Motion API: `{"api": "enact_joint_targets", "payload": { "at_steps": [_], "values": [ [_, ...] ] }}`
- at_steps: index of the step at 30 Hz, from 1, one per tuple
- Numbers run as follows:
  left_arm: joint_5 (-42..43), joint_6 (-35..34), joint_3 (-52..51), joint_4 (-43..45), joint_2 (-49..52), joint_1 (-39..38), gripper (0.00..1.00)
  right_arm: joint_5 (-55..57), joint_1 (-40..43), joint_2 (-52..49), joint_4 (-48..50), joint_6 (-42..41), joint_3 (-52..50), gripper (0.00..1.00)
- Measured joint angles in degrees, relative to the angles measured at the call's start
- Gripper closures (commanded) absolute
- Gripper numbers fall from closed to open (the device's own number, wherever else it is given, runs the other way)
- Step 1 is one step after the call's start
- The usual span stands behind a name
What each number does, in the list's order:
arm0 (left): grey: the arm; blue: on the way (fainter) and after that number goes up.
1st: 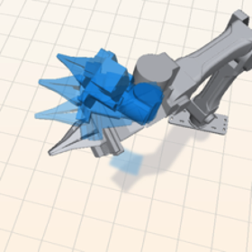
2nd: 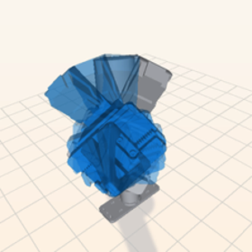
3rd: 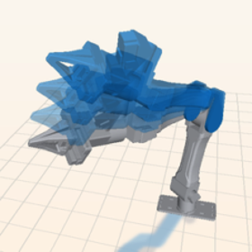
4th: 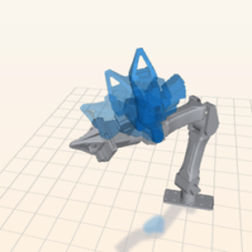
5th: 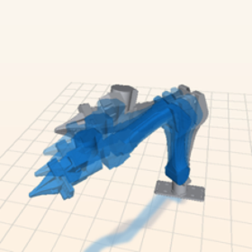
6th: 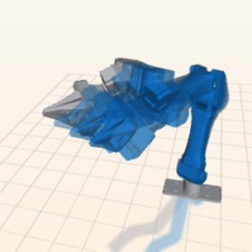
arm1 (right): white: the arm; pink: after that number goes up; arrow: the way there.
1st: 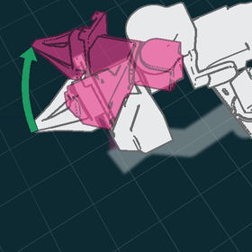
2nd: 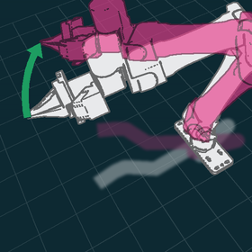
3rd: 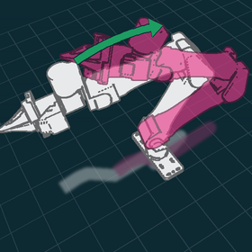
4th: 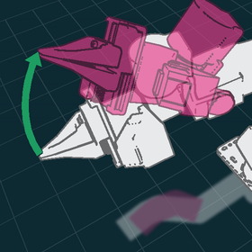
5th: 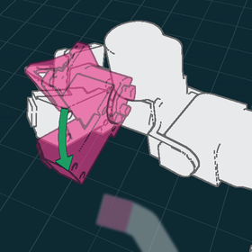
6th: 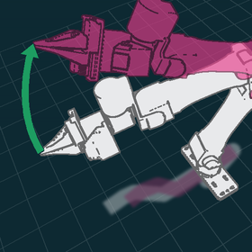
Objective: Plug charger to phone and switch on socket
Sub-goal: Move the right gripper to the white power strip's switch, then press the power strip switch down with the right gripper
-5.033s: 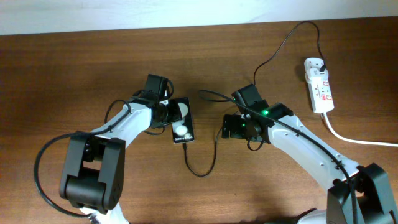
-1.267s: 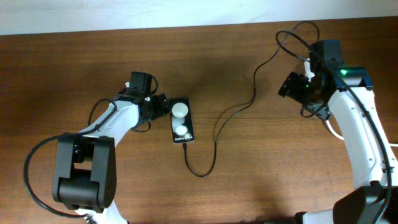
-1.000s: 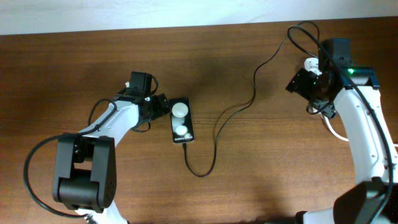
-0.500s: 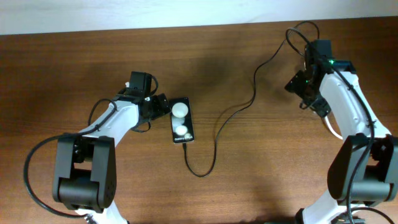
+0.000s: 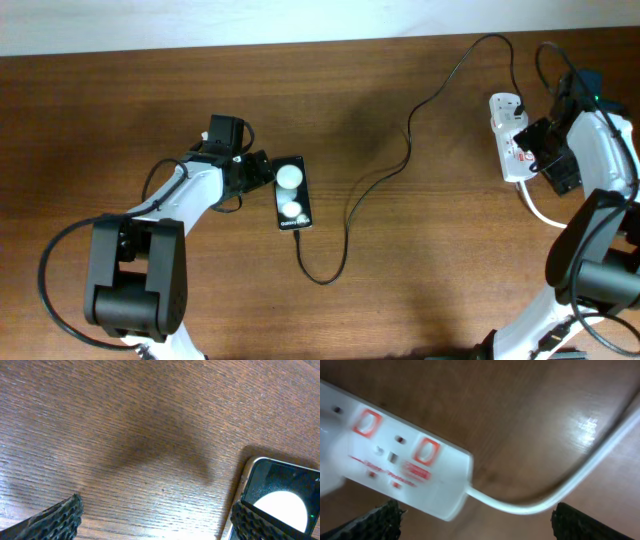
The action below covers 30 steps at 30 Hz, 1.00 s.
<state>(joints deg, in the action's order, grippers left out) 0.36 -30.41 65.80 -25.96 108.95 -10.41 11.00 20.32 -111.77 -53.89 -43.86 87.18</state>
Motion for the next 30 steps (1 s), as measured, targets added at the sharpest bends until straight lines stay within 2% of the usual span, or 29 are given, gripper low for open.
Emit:
{"api": "enact_joint_targets", "payload": {
  "at_steps": [9, 30],
  "values": [
    [0.0, 0.0, 0.0, 0.0, 0.0, 0.0, 0.01, -2.3, 0.0, -2.8, 8.9, -2.6, 0.0, 0.01],
    [0.0, 0.0, 0.0, 0.0, 0.0, 0.0, 0.01, -3.0, 1.9, -9.4, 17.8, -4.9, 0.0, 0.01]
  ]
}}
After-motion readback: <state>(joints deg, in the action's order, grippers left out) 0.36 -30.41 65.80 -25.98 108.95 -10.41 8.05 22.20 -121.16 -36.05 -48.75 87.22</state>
